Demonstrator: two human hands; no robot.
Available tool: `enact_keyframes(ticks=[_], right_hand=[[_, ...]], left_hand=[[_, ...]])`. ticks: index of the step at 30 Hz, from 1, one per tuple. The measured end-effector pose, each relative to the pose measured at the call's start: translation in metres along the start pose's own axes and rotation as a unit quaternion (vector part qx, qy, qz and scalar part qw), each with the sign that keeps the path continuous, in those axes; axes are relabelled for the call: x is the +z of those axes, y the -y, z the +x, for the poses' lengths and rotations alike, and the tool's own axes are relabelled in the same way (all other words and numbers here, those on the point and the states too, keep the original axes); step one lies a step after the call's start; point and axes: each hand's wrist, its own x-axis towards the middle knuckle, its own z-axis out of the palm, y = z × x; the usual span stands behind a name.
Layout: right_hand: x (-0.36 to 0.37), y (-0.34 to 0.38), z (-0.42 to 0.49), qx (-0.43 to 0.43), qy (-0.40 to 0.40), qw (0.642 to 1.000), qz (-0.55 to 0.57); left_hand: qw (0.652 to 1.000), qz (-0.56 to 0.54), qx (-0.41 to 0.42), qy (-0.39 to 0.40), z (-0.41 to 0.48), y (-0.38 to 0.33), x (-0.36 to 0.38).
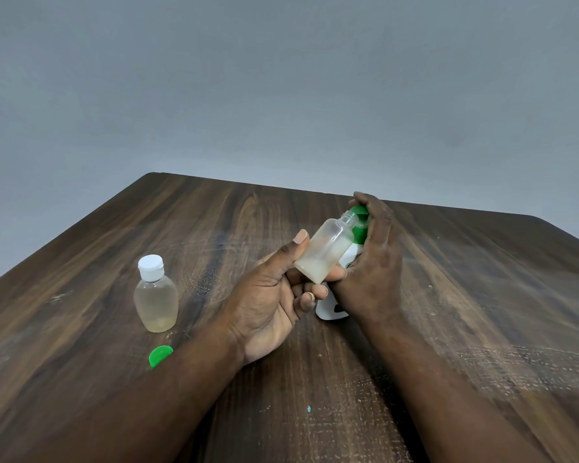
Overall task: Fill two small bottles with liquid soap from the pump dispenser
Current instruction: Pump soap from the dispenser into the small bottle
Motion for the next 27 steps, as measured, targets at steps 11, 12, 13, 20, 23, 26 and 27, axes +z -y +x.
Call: enact_keyframes(ticks=[11, 12, 13, 20, 23, 26, 27], right_hand=[[0.0003, 0.0004, 0.0002, 0.003, 0.000, 1.000, -0.004], [-0.0001, 0.0008, 0.0002, 0.005, 0.001, 1.000, 0.000], [-0.0003, 0.0007, 0.0002, 0.008, 0.003, 1.000, 0.003], [-0.0011, 0.0009, 0.0005, 0.009, 0.008, 1.000, 0.005], [-0.0001, 0.0006, 0.0001, 0.005, 0.008, 1.000, 0.000], [0.0020, -0.0005, 0.0001, 0.009, 0.000, 1.000, -0.008], [0.0023, -0.0006, 0.0000, 0.011, -0.003, 1.000, -0.007]], left_hand=[[1.000, -0.014, 0.003, 0.002, -0.0013, -0.0004, 0.0013], [1.000, -0.012, 0.003, 0.001, -0.0012, -0.0003, 0.0018], [1.000, -0.011, 0.004, 0.000, -0.0011, -0.0004, 0.0020], [1.000, -0.011, 0.002, -0.002, -0.0005, -0.0004, 0.0022], [1.000, -0.015, 0.004, -0.002, -0.0009, -0.0007, 0.0021], [1.000, -0.012, 0.004, 0.001, -0.0014, -0.0009, 0.0019], [1.000, -0.011, 0.003, 0.001, -0.0015, -0.0008, 0.0019]])
